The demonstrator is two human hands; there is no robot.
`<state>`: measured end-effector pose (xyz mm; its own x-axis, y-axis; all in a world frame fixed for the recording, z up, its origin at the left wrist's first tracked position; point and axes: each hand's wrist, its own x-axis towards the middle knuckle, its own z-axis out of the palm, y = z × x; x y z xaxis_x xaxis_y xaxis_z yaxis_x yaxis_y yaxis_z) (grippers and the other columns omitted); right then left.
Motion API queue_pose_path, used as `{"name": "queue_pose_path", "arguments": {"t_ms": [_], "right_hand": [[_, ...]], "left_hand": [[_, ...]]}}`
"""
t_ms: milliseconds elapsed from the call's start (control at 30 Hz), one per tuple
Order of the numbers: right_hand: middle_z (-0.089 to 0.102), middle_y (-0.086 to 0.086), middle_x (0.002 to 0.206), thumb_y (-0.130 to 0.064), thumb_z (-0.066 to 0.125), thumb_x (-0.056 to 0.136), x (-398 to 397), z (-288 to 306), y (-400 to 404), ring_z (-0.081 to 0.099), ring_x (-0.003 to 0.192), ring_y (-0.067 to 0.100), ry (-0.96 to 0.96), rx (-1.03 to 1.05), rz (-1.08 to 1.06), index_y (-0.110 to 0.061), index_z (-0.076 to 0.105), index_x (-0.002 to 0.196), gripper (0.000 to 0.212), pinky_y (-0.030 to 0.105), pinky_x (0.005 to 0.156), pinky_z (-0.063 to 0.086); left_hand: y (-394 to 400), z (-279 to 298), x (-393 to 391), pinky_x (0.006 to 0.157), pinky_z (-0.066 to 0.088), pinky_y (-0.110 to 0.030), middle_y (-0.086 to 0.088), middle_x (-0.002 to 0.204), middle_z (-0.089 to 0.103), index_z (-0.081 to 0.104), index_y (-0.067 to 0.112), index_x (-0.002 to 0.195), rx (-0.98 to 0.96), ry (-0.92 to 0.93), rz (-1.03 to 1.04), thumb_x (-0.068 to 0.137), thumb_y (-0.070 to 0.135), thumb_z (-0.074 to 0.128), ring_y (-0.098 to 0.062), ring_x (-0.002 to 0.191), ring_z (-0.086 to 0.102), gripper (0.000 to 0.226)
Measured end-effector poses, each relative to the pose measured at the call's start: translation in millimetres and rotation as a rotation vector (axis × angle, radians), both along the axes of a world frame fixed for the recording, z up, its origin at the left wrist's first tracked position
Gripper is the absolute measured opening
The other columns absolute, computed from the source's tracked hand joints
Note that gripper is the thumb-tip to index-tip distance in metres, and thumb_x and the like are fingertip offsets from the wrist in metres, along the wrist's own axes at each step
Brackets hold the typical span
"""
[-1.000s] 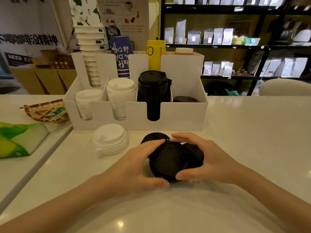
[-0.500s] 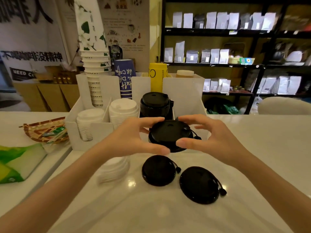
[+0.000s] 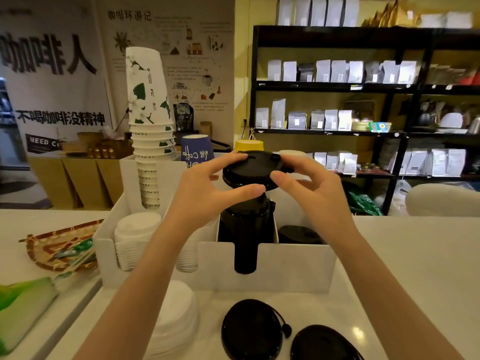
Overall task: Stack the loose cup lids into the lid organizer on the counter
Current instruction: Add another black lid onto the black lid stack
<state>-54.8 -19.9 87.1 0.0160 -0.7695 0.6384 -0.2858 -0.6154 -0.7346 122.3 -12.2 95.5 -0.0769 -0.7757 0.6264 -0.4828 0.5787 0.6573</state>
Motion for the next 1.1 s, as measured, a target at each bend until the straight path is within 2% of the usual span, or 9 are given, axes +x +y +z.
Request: {"name": "queue_pose_path", "arguments": {"t_ms": [133, 300, 433, 567, 667, 733, 833, 900, 1100], "right_hand": [[0.057, -0.009, 0.125, -0.038, 0.060, 0.080, 6, -15, -20, 0.050, 0.116, 0.011, 0.039, 0.037, 0.011, -0.034, 0.054, 0.119, 0.040, 0.037, 0.101, 0.042], [0.056, -0.009, 0.124, -0.033, 0.052, 0.086, 4, -31, -36, 0.045, 0.118, 0.006, 0.122, 0.085, 0.044, -0.032, 0.050, 0.123, 0.038, 0.010, 0.088, 0.032], [0.053, -0.008, 0.127, -0.032, 0.054, 0.085, 0, -41, -42, 0.045, 0.117, 0.006, 0.166, 0.142, 0.040, -0.027, 0.046, 0.127, 0.043, 0.010, 0.086, 0.032], [0.052, -0.005, 0.129, -0.033, 0.056, 0.083, -1, -47, -46, 0.045, 0.118, 0.007, 0.190, 0.172, 0.061, -0.026, 0.045, 0.126, 0.044, 0.021, 0.095, 0.033], [0.053, -0.007, 0.121, -0.032, 0.059, 0.081, -2, -47, -46, 0.046, 0.112, 0.008, 0.193, 0.185, 0.058, -0.027, 0.048, 0.120, 0.041, 0.024, 0.097, 0.033], [0.054, -0.008, 0.114, -0.031, 0.062, 0.079, -2, -47, -46, 0.048, 0.107, 0.006, 0.197, 0.167, 0.049, -0.026, 0.050, 0.117, 0.040, 0.021, 0.095, 0.034], [0.055, -0.011, 0.109, -0.033, 0.062, 0.078, 1, -48, -46, 0.048, 0.098, -0.002, 0.214, 0.133, 0.031, -0.026, 0.051, 0.115, 0.039, 0.001, 0.081, 0.034], [0.056, -0.011, 0.109, -0.034, 0.061, 0.079, 2, -50, -48, 0.049, 0.100, -0.001, 0.226, 0.129, 0.022, -0.025, 0.051, 0.117, 0.040, -0.007, 0.074, 0.032], [0.055, -0.010, 0.122, -0.035, 0.058, 0.082, -2, -53, -51, 0.046, 0.115, 0.005, 0.258, 0.146, 0.066, -0.028, 0.048, 0.125, 0.045, 0.003, 0.082, 0.029]], "left_hand": [[-16, -11, 0, 0.094, 0.048, -0.036, 0.005, 0.125, 0.058, 0.054, 0.034, 0.118, 0.045, 0.018, 0.033, 0.051, 0.055, 0.070, -0.015, 0.113, 0.052, 0.071], [-34, -22, 0, 0.101, 0.042, -0.034, 0.000, 0.133, 0.051, 0.053, 0.025, 0.121, 0.081, -0.061, 0.038, 0.056, 0.047, 0.073, -0.015, 0.120, 0.048, 0.071], [-43, -32, -1, 0.097, 0.043, -0.029, 0.002, 0.119, 0.059, 0.054, 0.024, 0.118, 0.099, -0.151, 0.065, 0.063, 0.042, 0.074, -0.012, 0.112, 0.050, 0.062], [-48, -36, 1, 0.088, 0.039, -0.022, 0.002, 0.120, 0.059, 0.054, 0.024, 0.118, 0.132, -0.212, 0.072, 0.064, 0.043, 0.073, -0.007, 0.104, 0.047, 0.061], [-51, -36, 4, 0.089, 0.038, -0.022, 0.004, 0.121, 0.058, 0.054, 0.027, 0.117, 0.160, -0.212, 0.053, 0.061, 0.042, 0.075, -0.008, 0.108, 0.048, 0.061], [-52, -35, 7, 0.093, 0.040, -0.026, 0.005, 0.122, 0.058, 0.054, 0.029, 0.117, 0.193, -0.205, 0.033, 0.061, 0.041, 0.076, -0.010, 0.113, 0.048, 0.061], [-53, -34, 10, 0.099, 0.043, -0.034, 0.005, 0.121, 0.056, 0.054, 0.029, 0.117, 0.243, -0.186, -0.017, 0.061, 0.038, 0.076, -0.014, 0.117, 0.048, 0.060], [-52, -34, 11, 0.100, 0.043, -0.038, 0.004, 0.120, 0.055, 0.054, 0.029, 0.117, 0.259, -0.176, -0.025, 0.062, 0.036, 0.075, -0.015, 0.117, 0.048, 0.059], [-46, -34, 4, 0.088, 0.038, -0.024, 0.002, 0.125, 0.055, 0.051, 0.026, 0.121, 0.202, -0.291, 0.052, 0.066, 0.038, 0.073, -0.012, 0.113, 0.046, 0.061]]}}
